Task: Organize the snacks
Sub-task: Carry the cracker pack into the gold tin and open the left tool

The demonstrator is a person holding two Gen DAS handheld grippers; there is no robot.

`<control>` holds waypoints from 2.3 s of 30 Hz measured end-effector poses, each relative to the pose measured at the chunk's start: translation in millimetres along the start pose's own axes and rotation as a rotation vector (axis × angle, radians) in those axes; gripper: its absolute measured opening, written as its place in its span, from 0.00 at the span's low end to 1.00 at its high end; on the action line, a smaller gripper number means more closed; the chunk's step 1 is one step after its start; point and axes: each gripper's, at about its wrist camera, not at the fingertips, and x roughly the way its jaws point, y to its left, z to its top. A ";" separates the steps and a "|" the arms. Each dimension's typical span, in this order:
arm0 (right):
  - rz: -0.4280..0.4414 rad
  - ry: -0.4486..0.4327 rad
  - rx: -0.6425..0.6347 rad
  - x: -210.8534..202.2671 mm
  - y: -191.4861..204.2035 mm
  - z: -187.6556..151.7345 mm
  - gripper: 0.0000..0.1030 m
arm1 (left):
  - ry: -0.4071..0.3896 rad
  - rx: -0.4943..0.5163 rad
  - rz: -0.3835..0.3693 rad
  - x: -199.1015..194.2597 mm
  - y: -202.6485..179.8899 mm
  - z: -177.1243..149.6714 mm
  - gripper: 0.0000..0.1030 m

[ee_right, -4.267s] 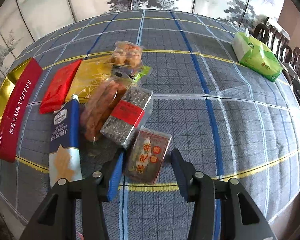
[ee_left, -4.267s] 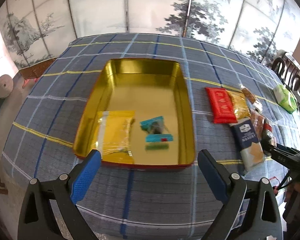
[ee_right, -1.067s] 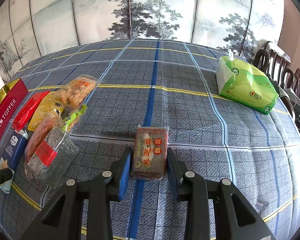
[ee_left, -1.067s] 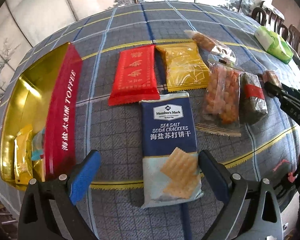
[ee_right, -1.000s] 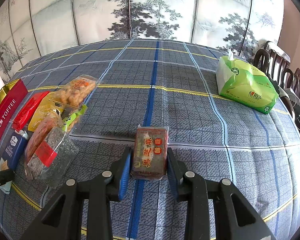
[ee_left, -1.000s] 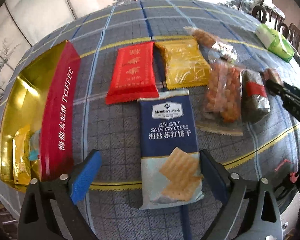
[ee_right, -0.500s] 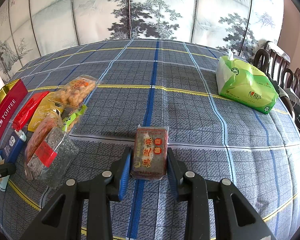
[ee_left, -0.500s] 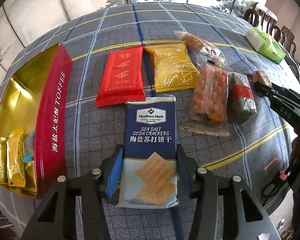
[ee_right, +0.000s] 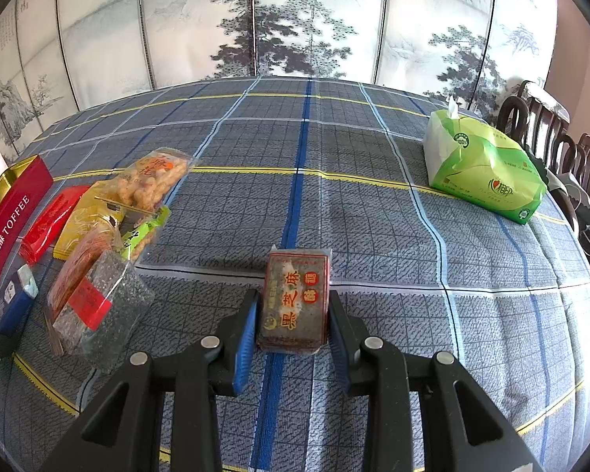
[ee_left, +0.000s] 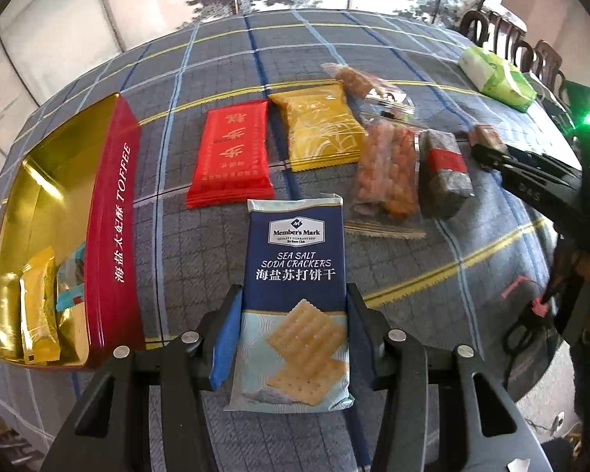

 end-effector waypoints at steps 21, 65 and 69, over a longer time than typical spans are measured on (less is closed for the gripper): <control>0.000 0.000 0.000 -0.5 -0.3 0.2 0.32 | -0.124 -0.091 0.106 -59.6 75.6 15.1 0.44; -0.056 0.040 0.064 -2.7 0.7 5.1 0.31 | 0.000 -0.235 0.287 -15.2 217.2 -18.0 0.49; -0.072 0.049 0.079 -3.2 3.1 5.9 0.30 | -0.007 -0.239 0.272 -16.8 217.0 -19.0 0.54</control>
